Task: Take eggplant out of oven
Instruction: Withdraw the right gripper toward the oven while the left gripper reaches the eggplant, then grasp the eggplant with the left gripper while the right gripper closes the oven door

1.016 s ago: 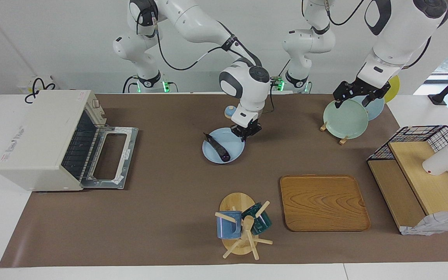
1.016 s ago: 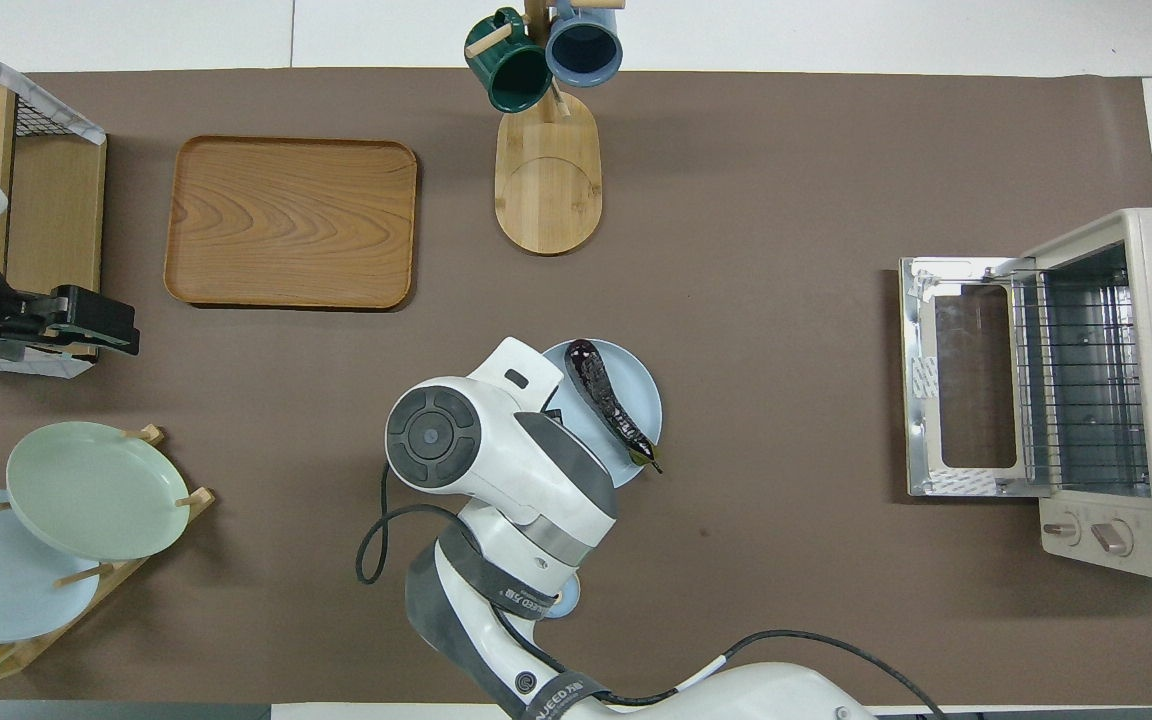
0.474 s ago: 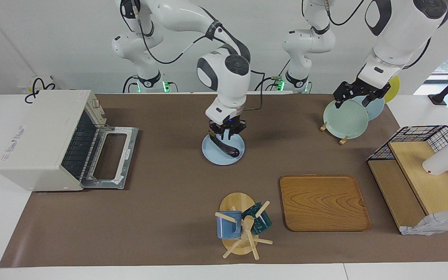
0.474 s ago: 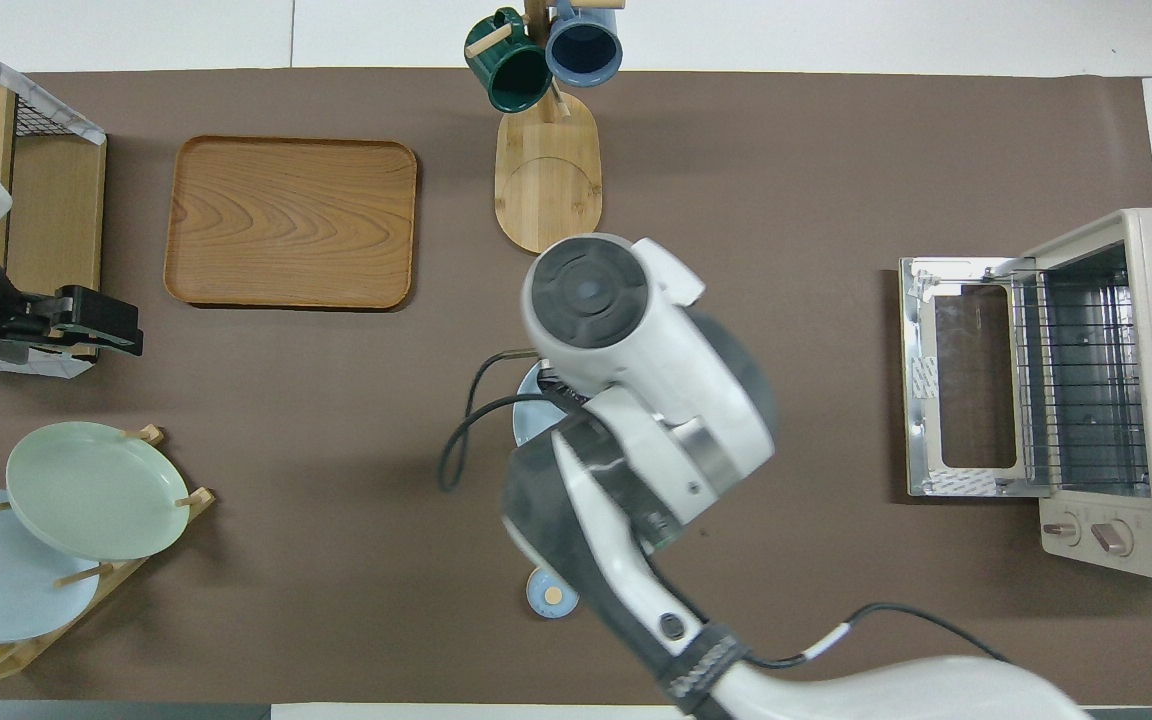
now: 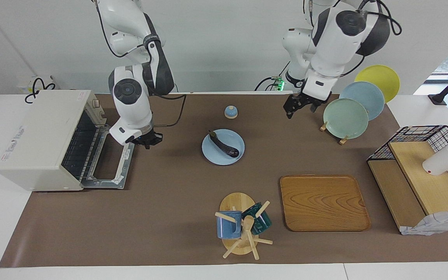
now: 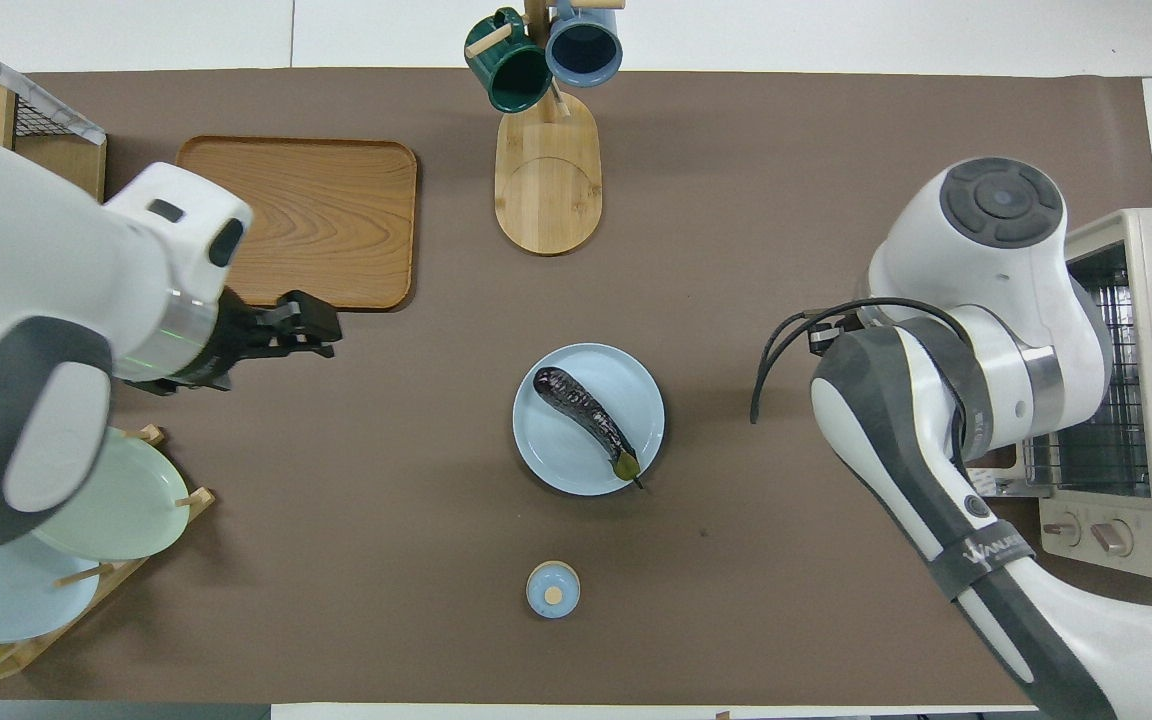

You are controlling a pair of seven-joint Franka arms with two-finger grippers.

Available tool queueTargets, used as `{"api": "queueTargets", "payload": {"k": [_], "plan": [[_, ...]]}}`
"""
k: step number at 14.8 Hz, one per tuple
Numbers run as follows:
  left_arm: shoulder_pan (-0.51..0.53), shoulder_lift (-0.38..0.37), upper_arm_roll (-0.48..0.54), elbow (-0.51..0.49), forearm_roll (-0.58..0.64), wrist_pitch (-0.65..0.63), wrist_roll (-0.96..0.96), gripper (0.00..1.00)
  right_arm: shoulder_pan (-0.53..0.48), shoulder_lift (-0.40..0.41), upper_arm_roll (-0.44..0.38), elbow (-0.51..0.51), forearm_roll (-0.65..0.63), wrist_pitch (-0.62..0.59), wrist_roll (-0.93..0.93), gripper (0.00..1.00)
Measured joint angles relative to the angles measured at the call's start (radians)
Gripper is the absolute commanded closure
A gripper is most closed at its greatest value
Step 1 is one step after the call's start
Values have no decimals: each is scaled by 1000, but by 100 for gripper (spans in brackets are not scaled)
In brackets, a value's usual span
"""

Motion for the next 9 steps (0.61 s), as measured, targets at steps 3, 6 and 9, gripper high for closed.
{"api": "queueTargets", "payload": {"k": [3,6,9], "plan": [[-122,98,-1,-20,-5,140,-296,0,-44,-34,1,-171,-37,157,-57,100],[-221,224,-1,-26,-5,308,-552,0,-94,-51,3,-224,-33,222,-114,100],[-272,321,0,-28,-5,429,-693,0,-106,-64,10,-252,-31,265,-118,100]]}}
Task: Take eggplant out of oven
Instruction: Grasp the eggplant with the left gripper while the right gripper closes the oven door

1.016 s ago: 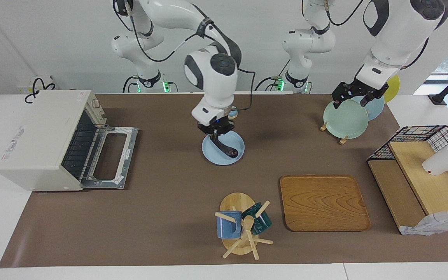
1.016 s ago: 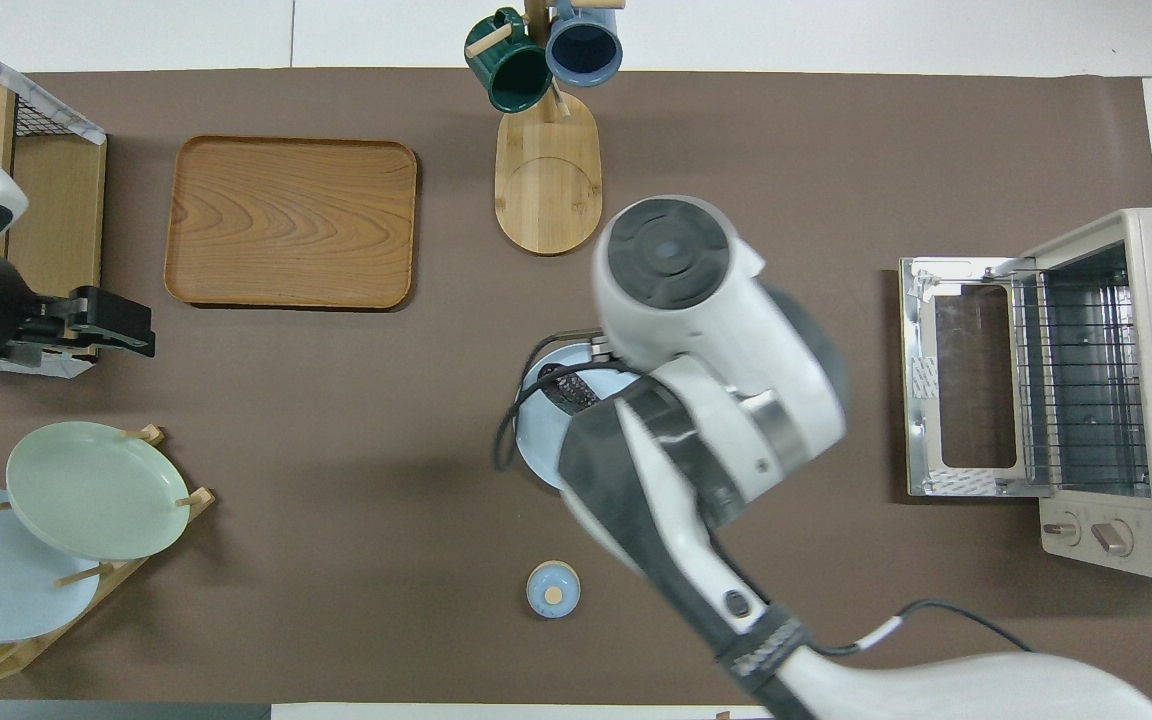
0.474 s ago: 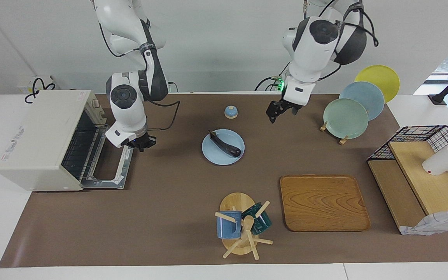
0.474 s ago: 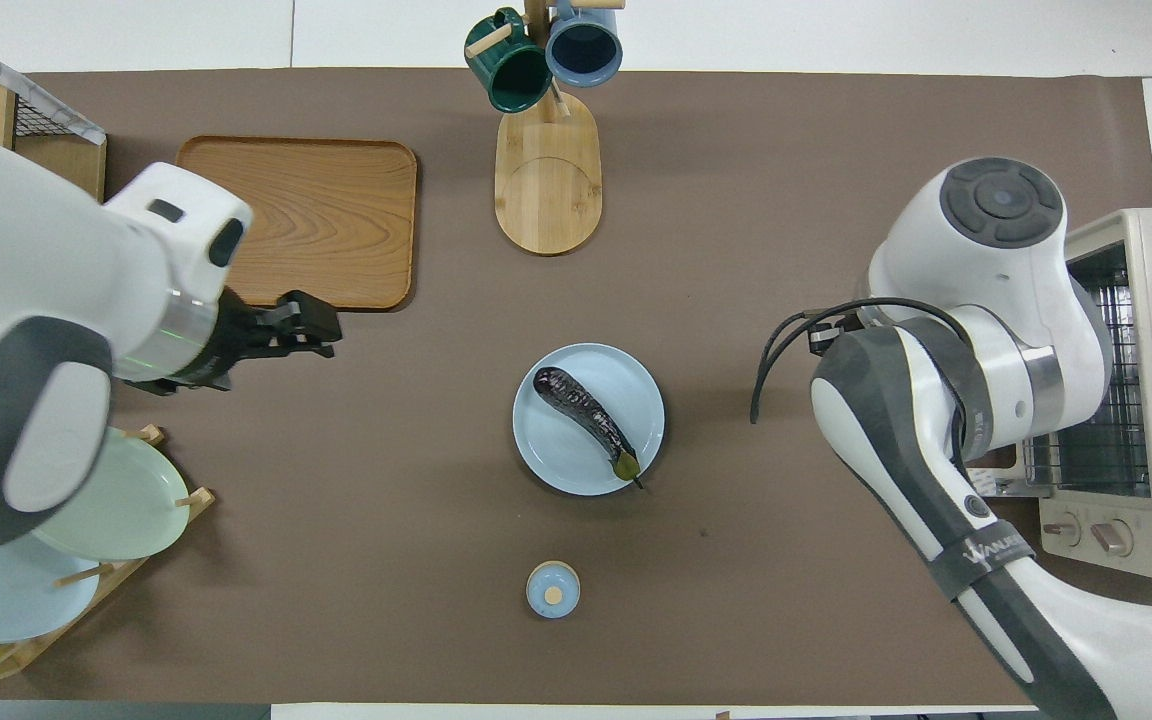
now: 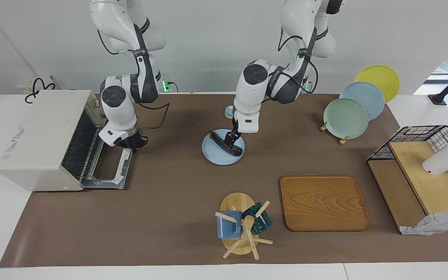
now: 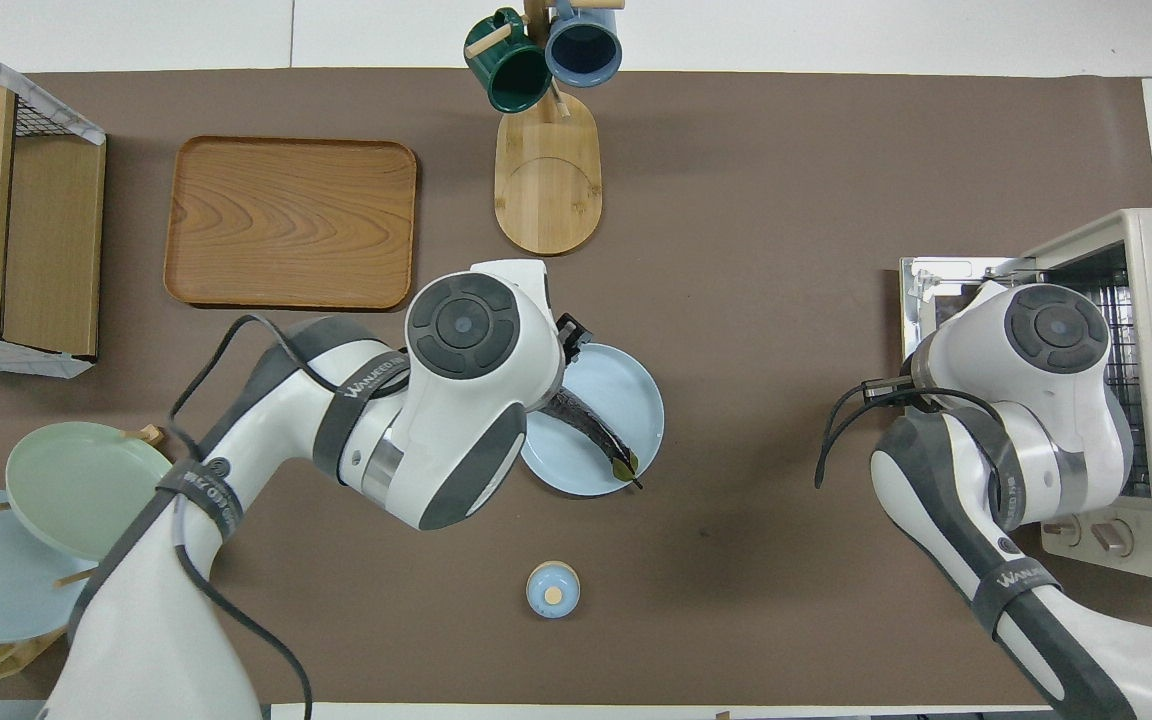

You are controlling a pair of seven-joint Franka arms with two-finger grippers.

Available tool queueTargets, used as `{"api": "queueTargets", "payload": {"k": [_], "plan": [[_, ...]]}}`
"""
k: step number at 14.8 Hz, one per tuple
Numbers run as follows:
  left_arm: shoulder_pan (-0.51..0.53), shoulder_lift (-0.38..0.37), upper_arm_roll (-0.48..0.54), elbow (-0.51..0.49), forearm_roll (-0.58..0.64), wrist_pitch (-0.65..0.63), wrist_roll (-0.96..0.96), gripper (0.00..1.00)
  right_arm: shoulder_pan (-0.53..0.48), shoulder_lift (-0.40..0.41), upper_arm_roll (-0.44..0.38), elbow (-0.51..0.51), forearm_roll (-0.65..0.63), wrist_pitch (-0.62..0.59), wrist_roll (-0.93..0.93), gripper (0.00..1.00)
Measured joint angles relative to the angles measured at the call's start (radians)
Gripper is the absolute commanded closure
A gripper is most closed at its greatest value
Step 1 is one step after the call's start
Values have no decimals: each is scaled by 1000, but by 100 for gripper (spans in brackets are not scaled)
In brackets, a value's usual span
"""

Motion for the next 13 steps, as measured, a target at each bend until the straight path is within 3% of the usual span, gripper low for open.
{"api": "queueTargets", "payload": {"k": [6,8,10,13], "plan": [[-31,90,3,0,0,73,-45,0,-2,-1,16,1,-49,-9,-61,100],[-40,96,3,-10,0,90,-55,8,-8,-2,25,30,-48,-61,-130,100],[-46,98,3,-34,0,113,-60,28,-16,-10,34,117,-40,-207,-202,100],[-47,98,4,-42,0,122,-61,81,-75,-64,36,237,-36,-398,-333,100]]}}
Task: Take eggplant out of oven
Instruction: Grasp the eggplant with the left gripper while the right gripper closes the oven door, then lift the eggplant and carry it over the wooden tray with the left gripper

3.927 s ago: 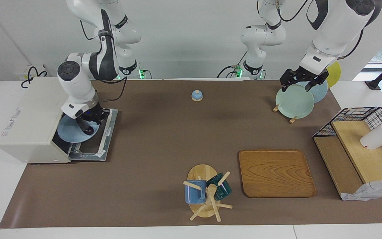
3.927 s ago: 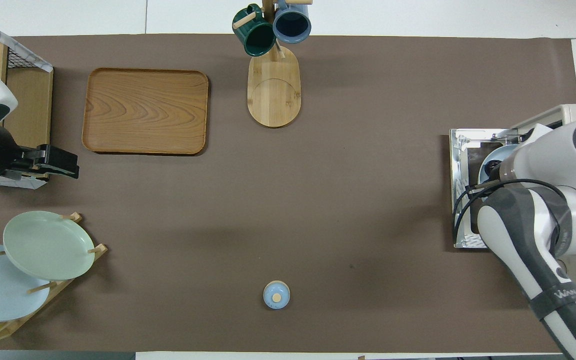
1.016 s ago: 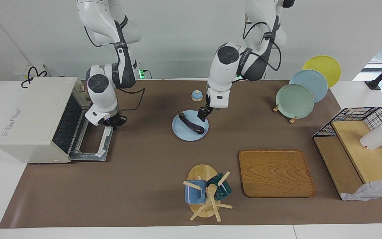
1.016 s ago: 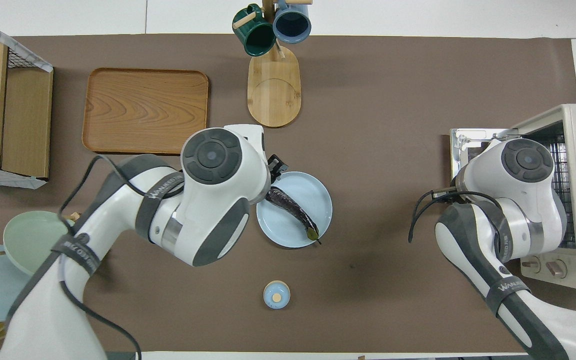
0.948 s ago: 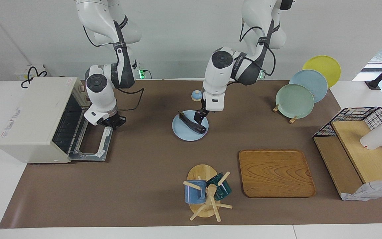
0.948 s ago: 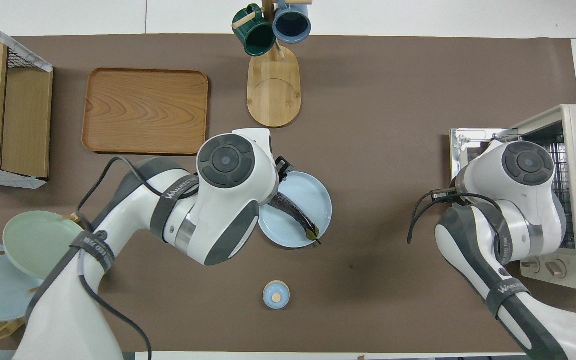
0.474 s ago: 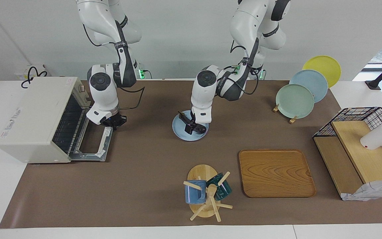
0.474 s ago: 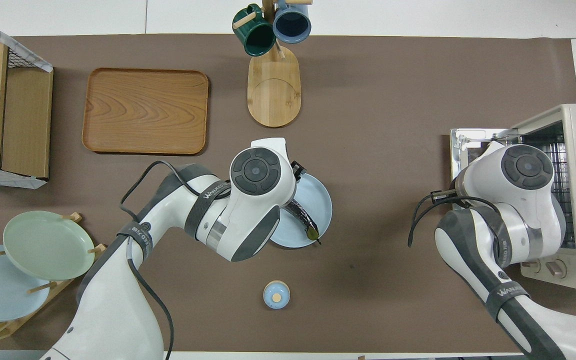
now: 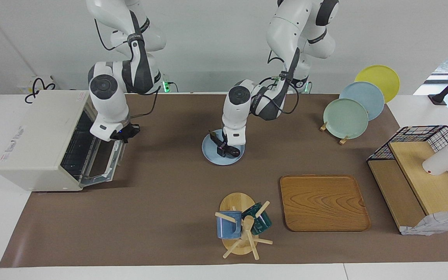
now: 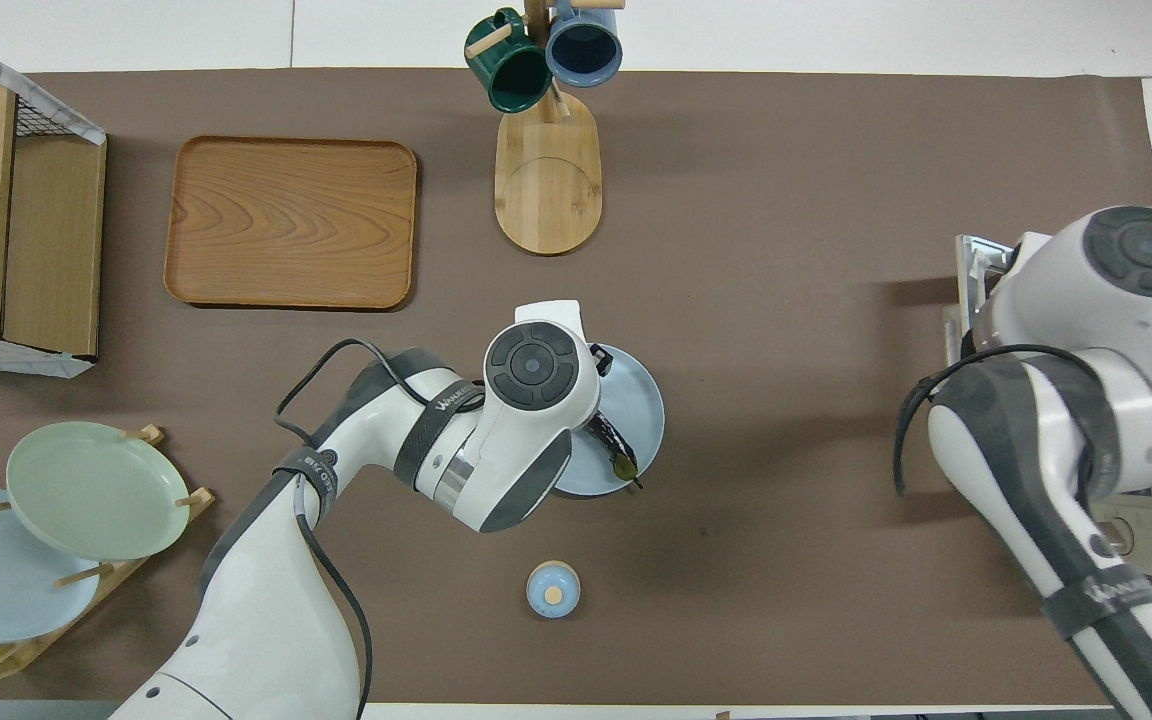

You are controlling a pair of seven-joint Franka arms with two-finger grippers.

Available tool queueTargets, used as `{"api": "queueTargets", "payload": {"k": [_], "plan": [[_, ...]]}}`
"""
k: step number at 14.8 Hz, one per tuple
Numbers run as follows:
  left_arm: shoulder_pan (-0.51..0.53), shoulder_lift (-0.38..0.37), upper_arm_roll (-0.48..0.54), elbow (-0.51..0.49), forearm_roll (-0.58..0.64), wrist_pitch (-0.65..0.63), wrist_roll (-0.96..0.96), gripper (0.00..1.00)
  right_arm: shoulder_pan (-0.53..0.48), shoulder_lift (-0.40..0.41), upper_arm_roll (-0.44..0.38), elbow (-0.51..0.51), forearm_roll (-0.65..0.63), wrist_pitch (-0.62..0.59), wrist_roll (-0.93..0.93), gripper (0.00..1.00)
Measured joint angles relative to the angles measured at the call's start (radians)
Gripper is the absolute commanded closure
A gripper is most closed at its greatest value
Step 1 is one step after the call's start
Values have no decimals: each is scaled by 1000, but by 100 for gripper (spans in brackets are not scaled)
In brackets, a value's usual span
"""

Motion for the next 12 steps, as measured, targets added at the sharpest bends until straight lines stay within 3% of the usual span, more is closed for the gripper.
{"api": "queueTargets", "payload": {"k": [1,4,7,11,12], "plan": [[0,0,1,0,0,0,0,100,-46,-16,-5,23,-21,-9,-54,100],[0,-1,2,3,1,0,1,100,-170,-51,-24,57,-37,-26,-192,100],[4,-8,16,31,2,-28,40,100,-178,-44,-19,73,-16,-44,-203,100],[146,-78,31,129,5,-184,383,100,-158,-15,-7,201,94,-134,-172,99],[206,-92,33,156,5,-219,511,100,-130,-13,5,245,105,-168,-115,82]]}}
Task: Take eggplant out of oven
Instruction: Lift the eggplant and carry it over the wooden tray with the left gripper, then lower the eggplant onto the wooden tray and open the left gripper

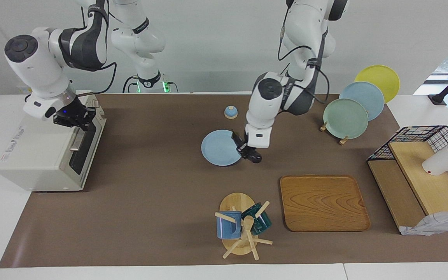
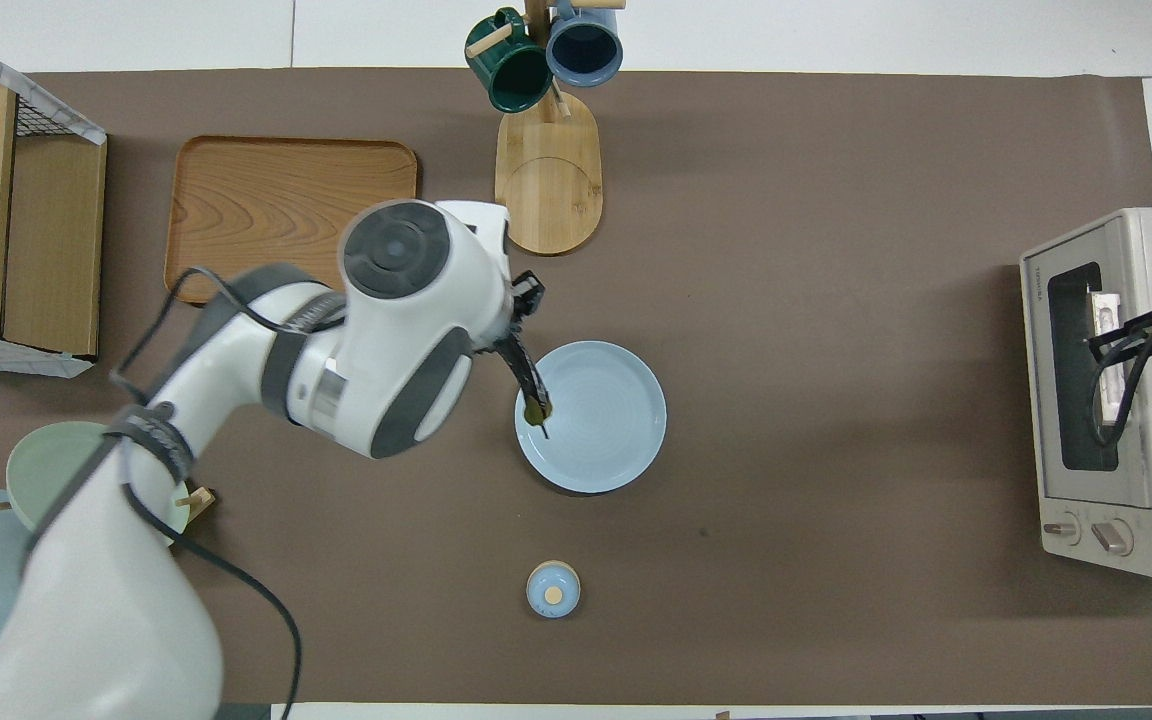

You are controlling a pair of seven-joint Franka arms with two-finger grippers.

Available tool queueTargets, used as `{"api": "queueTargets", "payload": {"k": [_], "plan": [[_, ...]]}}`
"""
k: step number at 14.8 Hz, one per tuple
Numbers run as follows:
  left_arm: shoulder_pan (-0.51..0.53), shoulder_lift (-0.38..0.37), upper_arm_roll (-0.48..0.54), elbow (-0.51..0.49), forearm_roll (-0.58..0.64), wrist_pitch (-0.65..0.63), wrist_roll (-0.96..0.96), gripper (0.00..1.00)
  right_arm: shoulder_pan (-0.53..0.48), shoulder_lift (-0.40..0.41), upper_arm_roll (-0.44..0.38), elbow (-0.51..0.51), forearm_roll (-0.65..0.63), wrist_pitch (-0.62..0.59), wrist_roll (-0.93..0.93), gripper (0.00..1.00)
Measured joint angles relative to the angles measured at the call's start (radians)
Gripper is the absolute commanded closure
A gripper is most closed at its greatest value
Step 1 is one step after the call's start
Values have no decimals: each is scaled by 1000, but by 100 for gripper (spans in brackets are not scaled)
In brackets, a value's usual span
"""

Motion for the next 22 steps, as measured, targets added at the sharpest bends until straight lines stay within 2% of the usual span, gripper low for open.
{"api": "queueTargets", "payload": {"k": [1,2,3,6,12,14,17,18,19,22], "plan": [[63,-5,2,24,0,-25,134,100,39,0,10,35,9,-29,76,56],[121,-3,2,38,0,-34,261,100,79,0,18,55,14,-47,147,6],[176,3,2,44,-1,-35,381,100,108,0,24,61,14,-58,196,0],[301,52,1,60,-2,-35,623,100,113,10,23,61,20,-72,231,0],[369,294,-1,286,-1,-18,752,100,81,29,-8,85,31,-102,231,0],[383,332,-2,309,-1,22,792,100,96,33,-20,100,31,-116,243,0],[385,337,-5,313,-1,34,807,100,105,35,-25,104,31,-122,255,0],[385,337,-6,315,-1,35,812,14,107,35,-29,105,31,-125,257,0],[385,337,-7,316,-1,35,823,0,117,35,-46,106,31,-127,258,0],[385,336,-8,320,-1,22,849,0,147,35,-111,111,32,-128,258,0]]}}
